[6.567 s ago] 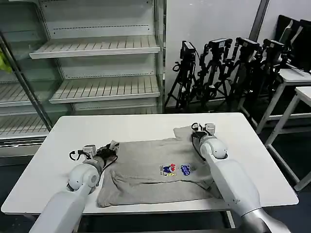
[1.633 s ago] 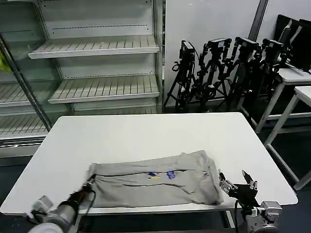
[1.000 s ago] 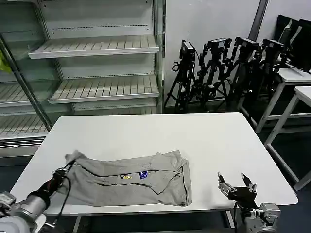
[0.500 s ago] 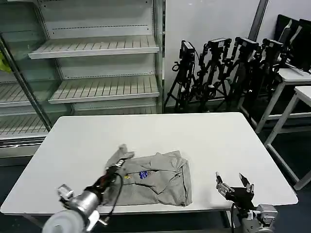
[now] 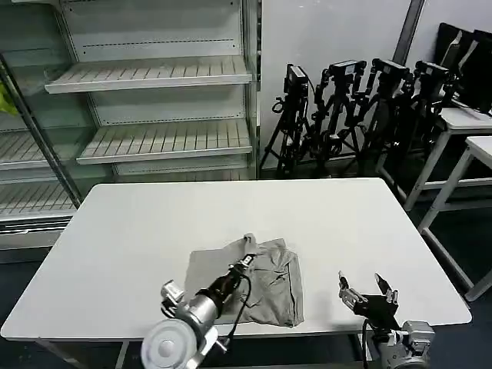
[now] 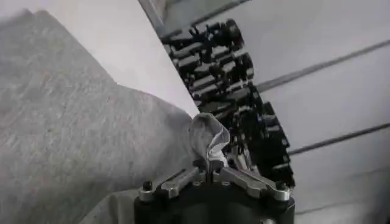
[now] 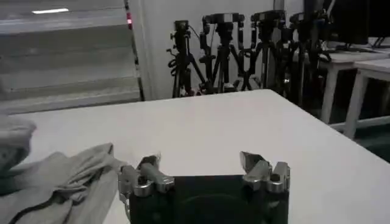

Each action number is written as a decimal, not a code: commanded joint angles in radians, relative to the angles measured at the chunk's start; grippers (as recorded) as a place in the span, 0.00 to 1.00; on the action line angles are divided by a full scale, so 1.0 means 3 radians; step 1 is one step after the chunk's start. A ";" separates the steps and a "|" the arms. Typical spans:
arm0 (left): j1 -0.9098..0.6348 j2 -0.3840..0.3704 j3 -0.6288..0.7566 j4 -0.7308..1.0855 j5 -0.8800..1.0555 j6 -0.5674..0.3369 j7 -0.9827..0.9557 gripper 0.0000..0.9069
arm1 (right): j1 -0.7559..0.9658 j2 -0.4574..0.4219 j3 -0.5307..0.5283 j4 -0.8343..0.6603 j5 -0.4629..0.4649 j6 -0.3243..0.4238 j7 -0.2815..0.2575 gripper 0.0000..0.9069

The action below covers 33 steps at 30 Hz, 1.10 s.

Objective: Fold and organize the clothes.

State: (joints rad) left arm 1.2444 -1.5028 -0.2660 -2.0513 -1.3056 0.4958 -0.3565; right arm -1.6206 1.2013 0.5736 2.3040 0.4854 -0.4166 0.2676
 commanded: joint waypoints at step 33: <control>0.0774 0.1514 -0.1126 -0.0379 0.0330 0.0286 0.0465 1.00 | 0.0245 -0.0049 -0.0257 -0.0209 0.0020 -0.0029 0.0008 1.00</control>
State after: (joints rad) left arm 1.3987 -1.1615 -0.5135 -2.2081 -1.1550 0.5708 -0.2445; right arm -1.5512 1.1845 0.5065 2.2437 0.4917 -0.4263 0.2684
